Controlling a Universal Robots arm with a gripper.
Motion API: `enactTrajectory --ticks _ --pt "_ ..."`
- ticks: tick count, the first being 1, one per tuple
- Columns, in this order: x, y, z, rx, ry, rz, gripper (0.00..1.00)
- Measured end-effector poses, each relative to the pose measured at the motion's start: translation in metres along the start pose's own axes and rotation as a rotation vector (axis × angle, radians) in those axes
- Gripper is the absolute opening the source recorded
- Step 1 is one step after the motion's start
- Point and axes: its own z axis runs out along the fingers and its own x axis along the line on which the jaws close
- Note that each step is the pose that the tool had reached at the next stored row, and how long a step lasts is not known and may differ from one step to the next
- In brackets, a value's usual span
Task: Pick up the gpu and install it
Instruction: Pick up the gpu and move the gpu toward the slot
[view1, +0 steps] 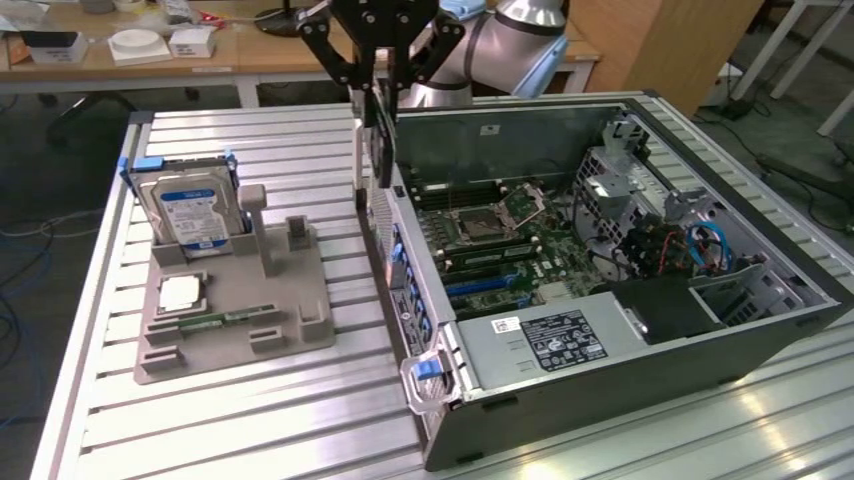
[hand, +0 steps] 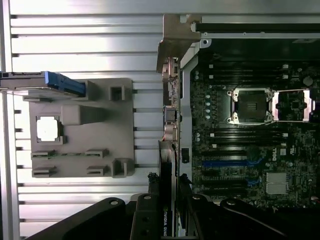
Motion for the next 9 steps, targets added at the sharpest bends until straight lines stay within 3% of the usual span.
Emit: enactTrajectory --ticks 9 --pt "-0.025 0.0002 -0.0005 0.0003 0.0118 0.0 0.26"
